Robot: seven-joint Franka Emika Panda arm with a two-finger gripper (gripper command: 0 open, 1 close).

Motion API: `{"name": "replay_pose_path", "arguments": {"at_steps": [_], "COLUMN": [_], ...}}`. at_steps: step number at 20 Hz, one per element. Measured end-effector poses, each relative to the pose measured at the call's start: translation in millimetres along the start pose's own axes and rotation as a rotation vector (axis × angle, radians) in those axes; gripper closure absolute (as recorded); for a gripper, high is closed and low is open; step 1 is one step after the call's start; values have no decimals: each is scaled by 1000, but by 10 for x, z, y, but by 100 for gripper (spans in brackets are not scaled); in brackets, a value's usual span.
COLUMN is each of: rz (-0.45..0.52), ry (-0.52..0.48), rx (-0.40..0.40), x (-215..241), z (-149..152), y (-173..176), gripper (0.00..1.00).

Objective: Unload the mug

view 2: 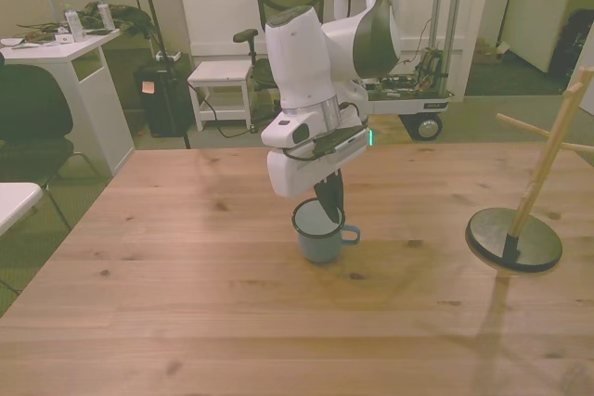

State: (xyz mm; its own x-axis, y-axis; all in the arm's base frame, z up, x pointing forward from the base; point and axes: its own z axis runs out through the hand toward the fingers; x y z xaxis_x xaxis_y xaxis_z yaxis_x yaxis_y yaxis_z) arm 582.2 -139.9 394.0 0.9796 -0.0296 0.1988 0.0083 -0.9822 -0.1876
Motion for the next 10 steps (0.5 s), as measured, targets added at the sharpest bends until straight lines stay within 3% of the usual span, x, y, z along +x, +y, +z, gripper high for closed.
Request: {"name": "replay_pose_path", "arguments": {"at_steps": [7, 8, 10], "rz": [-5, -5, -5], "ry": [-4, -5, -9], "rx": [10, 11, 13], "x": [8, 7, -2], "z": [77, 83, 102], "y": [-28, -31, -36], "gripper": [100, 0, 0]}}
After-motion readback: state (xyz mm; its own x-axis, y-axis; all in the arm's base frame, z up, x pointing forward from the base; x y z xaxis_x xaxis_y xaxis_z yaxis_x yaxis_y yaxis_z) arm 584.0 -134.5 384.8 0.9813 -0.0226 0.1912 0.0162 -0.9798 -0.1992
